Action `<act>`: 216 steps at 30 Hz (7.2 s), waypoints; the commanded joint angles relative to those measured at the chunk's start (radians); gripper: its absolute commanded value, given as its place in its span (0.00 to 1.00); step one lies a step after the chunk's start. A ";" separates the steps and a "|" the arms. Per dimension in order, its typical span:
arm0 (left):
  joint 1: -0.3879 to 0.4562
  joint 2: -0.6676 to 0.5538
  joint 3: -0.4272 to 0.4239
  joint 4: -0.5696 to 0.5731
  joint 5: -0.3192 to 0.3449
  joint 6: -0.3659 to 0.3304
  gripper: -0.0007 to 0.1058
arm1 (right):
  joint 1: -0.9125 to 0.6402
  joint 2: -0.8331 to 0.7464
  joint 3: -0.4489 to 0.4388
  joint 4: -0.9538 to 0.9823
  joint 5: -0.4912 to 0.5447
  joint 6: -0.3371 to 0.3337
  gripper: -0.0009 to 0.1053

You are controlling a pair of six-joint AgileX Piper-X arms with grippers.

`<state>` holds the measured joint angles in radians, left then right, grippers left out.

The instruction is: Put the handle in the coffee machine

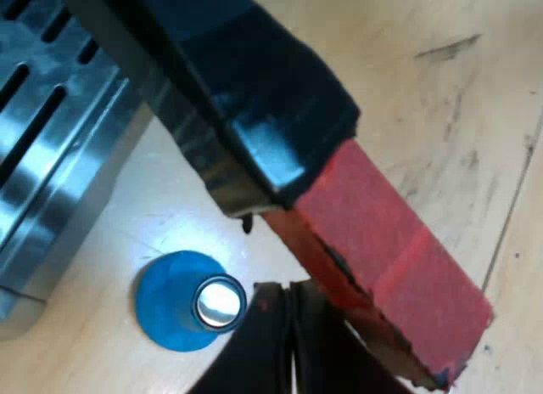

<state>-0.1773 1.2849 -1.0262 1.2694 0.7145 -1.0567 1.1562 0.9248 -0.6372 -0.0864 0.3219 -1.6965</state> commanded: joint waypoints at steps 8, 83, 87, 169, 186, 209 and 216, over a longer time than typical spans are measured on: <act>-0.177 -0.034 -0.011 -0.080 0.078 -0.106 0.01 | 0.001 -0.097 -0.126 0.384 -0.012 -0.005 0.44; 0.120 -0.171 -0.026 0.036 -0.005 -0.085 0.57 | 0.001 -0.096 -0.221 0.592 -0.096 0.072 0.44; 0.119 -0.221 -0.026 0.068 -0.005 -0.085 0.76 | -0.001 -0.096 -0.221 0.592 -0.096 0.115 0.49; 0.119 -1.444 0.095 0.082 -0.496 -0.489 0.84 | -1.123 -0.926 -0.503 1.424 -0.440 -0.259 0.86; 0.123 -1.435 0.140 0.081 -0.507 -0.462 0.84 | -1.123 -0.983 -0.456 1.538 -0.589 -0.268 0.86; 0.123 -1.433 0.390 -0.250 -0.530 -0.544 0.84 | -1.123 -0.978 0.037 1.205 -0.483 -0.129 0.86; 0.123 -1.433 0.467 -0.241 -0.526 -0.544 0.84 | -1.123 -0.977 0.076 1.190 -0.483 -0.108 0.86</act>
<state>-0.0574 -0.0130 -0.5677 1.0403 0.1895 -1.5926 0.0353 -0.0144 -0.5553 1.1223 -0.1612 -1.8014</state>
